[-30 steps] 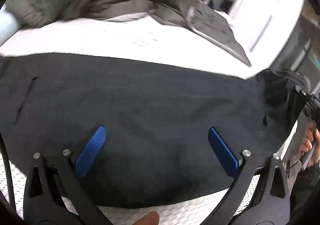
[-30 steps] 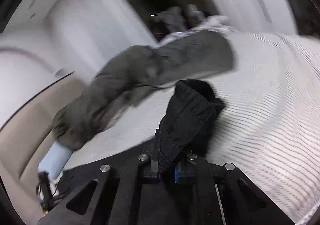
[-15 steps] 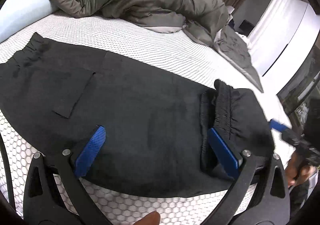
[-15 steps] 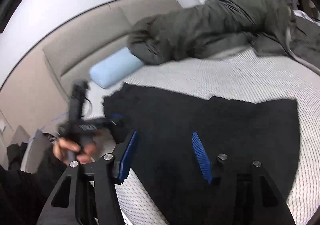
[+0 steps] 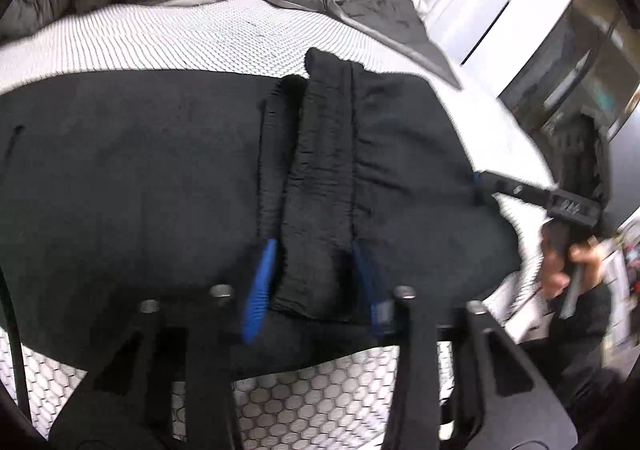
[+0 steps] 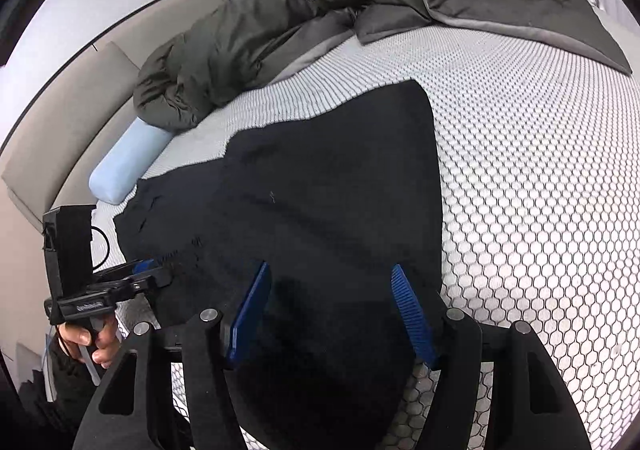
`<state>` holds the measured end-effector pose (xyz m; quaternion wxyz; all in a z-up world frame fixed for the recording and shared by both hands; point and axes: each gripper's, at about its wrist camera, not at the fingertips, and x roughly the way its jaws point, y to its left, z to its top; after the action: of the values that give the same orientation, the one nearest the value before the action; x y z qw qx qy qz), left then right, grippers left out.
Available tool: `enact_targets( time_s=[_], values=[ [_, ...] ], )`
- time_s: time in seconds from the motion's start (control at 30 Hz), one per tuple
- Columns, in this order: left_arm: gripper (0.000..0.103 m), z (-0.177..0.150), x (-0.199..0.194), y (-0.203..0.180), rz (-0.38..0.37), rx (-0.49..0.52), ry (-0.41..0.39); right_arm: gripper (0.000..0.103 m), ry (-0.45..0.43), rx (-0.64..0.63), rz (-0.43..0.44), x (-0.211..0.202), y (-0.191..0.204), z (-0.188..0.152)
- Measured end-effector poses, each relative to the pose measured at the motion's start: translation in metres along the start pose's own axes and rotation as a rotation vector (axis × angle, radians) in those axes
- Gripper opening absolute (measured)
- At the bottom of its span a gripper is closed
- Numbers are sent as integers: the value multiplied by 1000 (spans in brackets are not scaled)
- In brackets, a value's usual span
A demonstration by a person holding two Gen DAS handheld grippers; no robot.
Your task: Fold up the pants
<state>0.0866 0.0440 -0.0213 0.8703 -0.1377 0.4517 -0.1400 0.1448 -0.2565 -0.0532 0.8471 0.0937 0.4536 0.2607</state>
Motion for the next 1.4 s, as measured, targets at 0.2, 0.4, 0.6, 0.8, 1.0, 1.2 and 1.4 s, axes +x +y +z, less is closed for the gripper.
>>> enact_targets(
  time_s=[0.2,0.4,0.6,0.8,1.0,1.2,1.4],
  values=[
    [19,-10,-32,2,-51,12,-70,64,-7,-19,-2,3,3,1],
    [36,-18,-23,10,25,-4,5,64,1,-15,-9,2,1,0],
    [81,14,-33,9,-78,-88,-99,65,-7,2,1,-2,0,2],
    [85,86,33,-1,-78,-124,-32,65,-6,25,18,-1,-4,4],
    [25,107,77,-3,-111,-150,72,65,1,40,22,1,-9,3],
    [27,112,66,0,-53,-105,55,65,1,36,18,-4,-13,0],
    [60,103,58,19,-48,-177,77,65,24,48,-6,-4,-18,-5]
  ],
)
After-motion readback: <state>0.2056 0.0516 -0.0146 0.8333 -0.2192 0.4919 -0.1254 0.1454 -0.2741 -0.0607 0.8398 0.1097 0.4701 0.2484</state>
